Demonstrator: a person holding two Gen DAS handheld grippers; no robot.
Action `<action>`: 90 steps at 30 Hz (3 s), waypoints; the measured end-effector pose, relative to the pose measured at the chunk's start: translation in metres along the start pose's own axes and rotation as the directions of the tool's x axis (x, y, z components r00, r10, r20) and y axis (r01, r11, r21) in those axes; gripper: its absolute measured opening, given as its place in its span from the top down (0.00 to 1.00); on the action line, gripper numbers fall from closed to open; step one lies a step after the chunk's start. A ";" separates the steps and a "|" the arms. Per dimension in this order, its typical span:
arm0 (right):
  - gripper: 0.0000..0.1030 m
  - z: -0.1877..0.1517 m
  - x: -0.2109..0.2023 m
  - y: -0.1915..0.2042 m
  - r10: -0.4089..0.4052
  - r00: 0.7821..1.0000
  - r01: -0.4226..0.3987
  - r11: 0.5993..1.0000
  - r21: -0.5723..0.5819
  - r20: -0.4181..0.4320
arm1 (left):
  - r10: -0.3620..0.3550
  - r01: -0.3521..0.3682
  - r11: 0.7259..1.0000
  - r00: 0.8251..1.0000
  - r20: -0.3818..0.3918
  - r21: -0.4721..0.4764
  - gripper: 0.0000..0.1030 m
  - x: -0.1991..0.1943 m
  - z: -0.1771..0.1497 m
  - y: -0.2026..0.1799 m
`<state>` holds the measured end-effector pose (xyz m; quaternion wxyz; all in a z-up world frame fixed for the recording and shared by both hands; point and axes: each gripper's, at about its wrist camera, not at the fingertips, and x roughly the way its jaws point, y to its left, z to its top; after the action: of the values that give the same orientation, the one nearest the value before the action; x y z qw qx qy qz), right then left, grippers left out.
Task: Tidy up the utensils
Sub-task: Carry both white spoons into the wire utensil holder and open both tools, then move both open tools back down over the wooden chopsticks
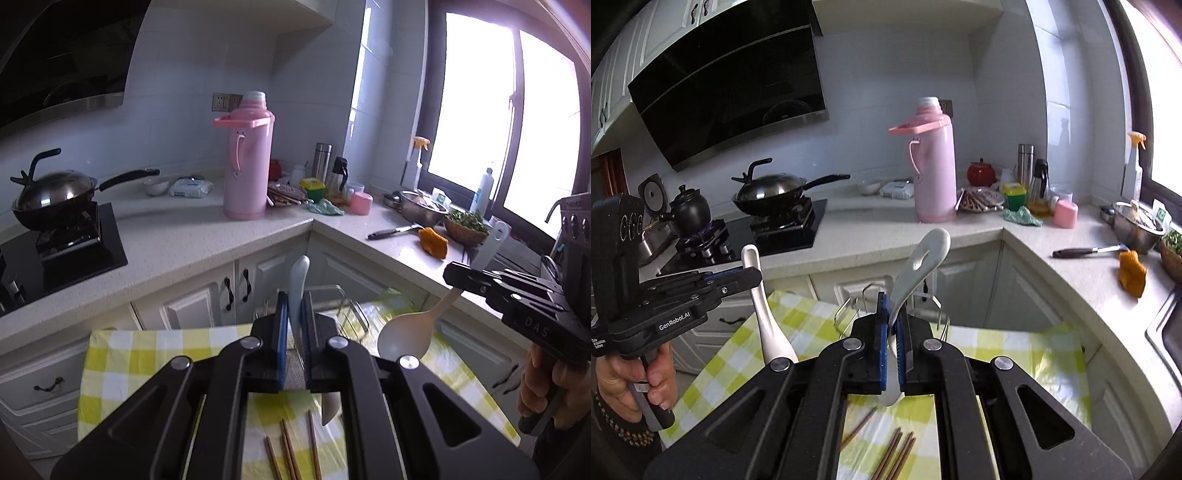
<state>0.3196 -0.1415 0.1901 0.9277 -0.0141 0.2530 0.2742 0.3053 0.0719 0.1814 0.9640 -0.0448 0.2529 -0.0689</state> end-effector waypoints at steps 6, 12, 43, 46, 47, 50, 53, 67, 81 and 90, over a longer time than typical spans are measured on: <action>0.94 0.031 0.055 -0.019 -0.012 0.999 0.013 1.000 0.007 -0.035 | 0.082 -0.082 0.997 0.996 0.018 0.004 0.93 0.063 0.041 0.000; 0.94 0.023 0.117 -0.038 0.011 0.989 -0.003 0.999 0.053 -0.151 | 0.116 -0.116 0.993 0.993 -0.028 0.018 0.93 0.122 0.030 -0.001; 0.76 -0.036 0.180 -0.058 0.047 0.947 -0.016 0.995 0.099 -0.319 | 0.112 -0.103 0.994 0.961 -0.254 0.049 0.69 0.193 -0.044 -0.001; 0.53 -0.032 0.175 -0.064 -0.021 0.955 0.048 0.995 0.084 -0.295 | 0.120 -0.113 0.993 0.964 -0.239 0.042 0.60 0.187 -0.041 0.000; 0.49 -0.031 0.172 -0.066 -0.037 0.958 0.062 0.995 0.081 -0.283 | 0.118 -0.113 0.993 0.966 -0.229 0.037 0.57 0.183 -0.040 0.001; 0.47 -0.030 0.164 -0.076 -0.061 0.963 0.085 0.993 0.083 -0.263 | 0.118 -0.116 0.993 0.971 -0.209 0.023 0.57 0.172 -0.036 0.007; 0.46 -0.033 0.152 -0.089 -0.084 0.967 0.113 0.988 0.109 -0.239 | 0.113 -0.115 0.993 0.976 -0.187 -0.002 0.57 0.156 -0.033 0.014; 0.32 -0.151 0.058 -0.076 -0.128 0.967 0.166 0.972 0.164 -0.220 | 0.083 -0.114 0.983 0.974 -0.211 -0.141 0.54 0.059 -0.134 0.041; 0.27 -0.264 0.039 -0.042 -0.106 0.918 0.203 0.954 0.221 -0.382 | -0.002 -0.060 0.991 0.894 -0.447 -0.124 0.84 0.069 -0.258 0.034; 0.26 -0.265 0.040 -0.048 -0.104 0.914 0.203 0.954 0.220 -0.393 | 0.049 -0.085 0.995 0.877 -0.478 -0.054 0.85 0.089 -0.259 0.021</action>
<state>0.2511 -0.2057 -0.0657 0.8744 0.0335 0.4579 0.1571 0.2566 0.0657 -0.0888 0.8719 -0.0529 0.4854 -0.0353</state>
